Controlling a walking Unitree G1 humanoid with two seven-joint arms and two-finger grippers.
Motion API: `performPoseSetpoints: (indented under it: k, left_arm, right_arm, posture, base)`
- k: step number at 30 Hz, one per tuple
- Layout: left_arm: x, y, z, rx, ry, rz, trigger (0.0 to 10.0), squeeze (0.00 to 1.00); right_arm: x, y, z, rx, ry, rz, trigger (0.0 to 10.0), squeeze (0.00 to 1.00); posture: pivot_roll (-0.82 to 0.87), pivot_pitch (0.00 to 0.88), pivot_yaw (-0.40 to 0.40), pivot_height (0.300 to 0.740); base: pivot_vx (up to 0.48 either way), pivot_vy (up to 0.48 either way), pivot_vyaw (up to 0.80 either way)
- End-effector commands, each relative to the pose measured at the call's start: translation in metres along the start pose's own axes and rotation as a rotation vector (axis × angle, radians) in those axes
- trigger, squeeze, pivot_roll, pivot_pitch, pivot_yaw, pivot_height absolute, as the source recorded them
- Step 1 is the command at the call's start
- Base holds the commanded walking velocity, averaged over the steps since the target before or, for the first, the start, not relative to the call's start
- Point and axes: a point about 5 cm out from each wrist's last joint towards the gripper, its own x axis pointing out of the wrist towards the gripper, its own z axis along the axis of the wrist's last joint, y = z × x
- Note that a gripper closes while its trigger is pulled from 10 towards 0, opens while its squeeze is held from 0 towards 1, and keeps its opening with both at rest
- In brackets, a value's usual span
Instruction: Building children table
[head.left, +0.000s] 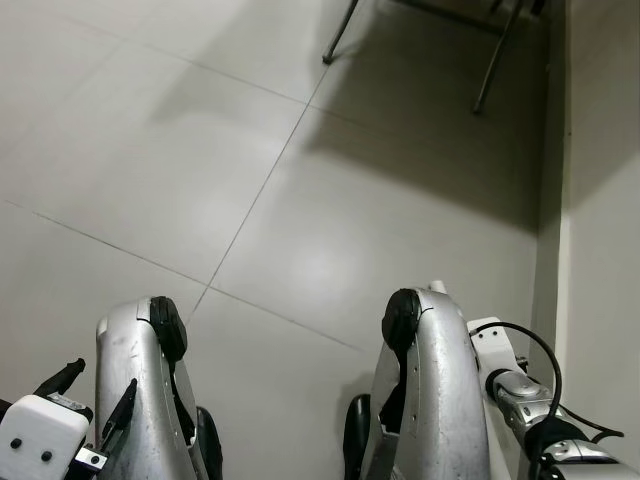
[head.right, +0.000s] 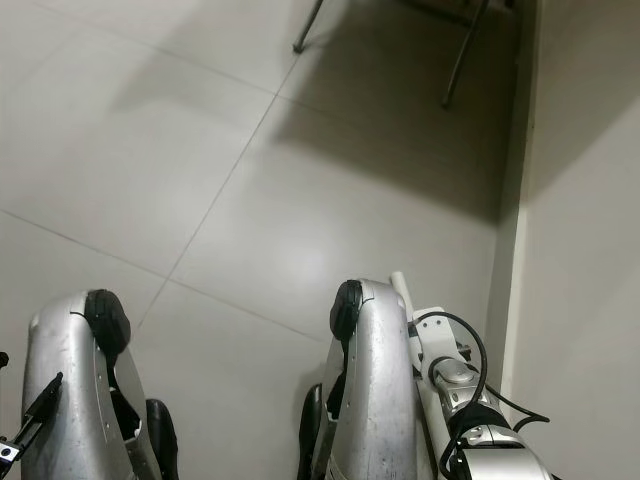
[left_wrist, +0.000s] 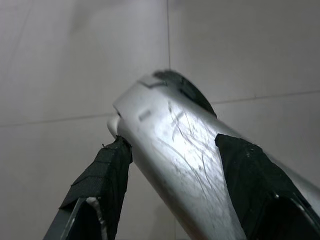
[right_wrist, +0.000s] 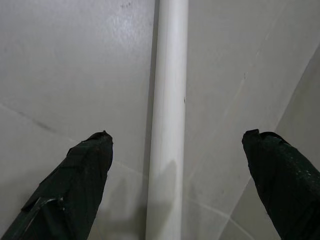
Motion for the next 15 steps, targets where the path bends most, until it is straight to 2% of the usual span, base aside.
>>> performPoseSetpoints:
  k: [1,3,6,8,13,15]
  left_arm:
    - [-0.006,-0.001,-0.001,-0.019,0.03,-0.009,10.0,0.0]
    - [-0.01,-0.002,0.001,-0.023,0.039,-0.022,10.0,0.0]
    - [-0.011,-0.003,0.002,-0.024,0.042,-0.026,10.0,0.0]
    - [-0.012,-0.003,0.003,-0.024,0.045,-0.037,10.0,0.0]
    - [-0.014,-0.003,0.006,-0.022,0.047,-0.043,10.0,0.0]
    - [-0.015,-0.002,0.006,-0.02,0.048,-0.044,10.0,0.0]
  right_arm:
    - [-0.003,-0.007,-0.011,0.015,0.015,-0.024,10.0,0.0]
    - [-0.001,-0.007,0.004,0.024,-0.062,-0.025,10.0,0.0]
    - [-0.001,-0.006,0.007,0.023,-0.076,-0.018,10.0,0.0]
    - [0.001,0.001,0.014,-0.002,-0.091,-0.008,10.0,0.0]
    - [0.003,0.007,0.019,-0.021,-0.096,-0.003,10.0,0.0]
    - [0.004,0.012,0.017,-0.057,-0.068,0.0,10.0,0.0]
  posture:
    - [0.07,0.489,-0.138,0.3]
    - [0.07,0.504,-0.131,0.3]
    - [0.07,0.506,-0.131,0.3]
    - [0.07,0.523,-0.13,0.3]
    - [0.08,0.531,-0.13,0.3]
    - [0.08,0.535,-0.129,0.3]
  base:
    - [0.0,0.0,0.0]
    - [0.0,0.0,0.0]
    - [0.0,0.0,0.0]
    - [0.0,0.0,0.0]
    - [0.0,0.0,0.0]
    - [0.0,0.0,0.0]
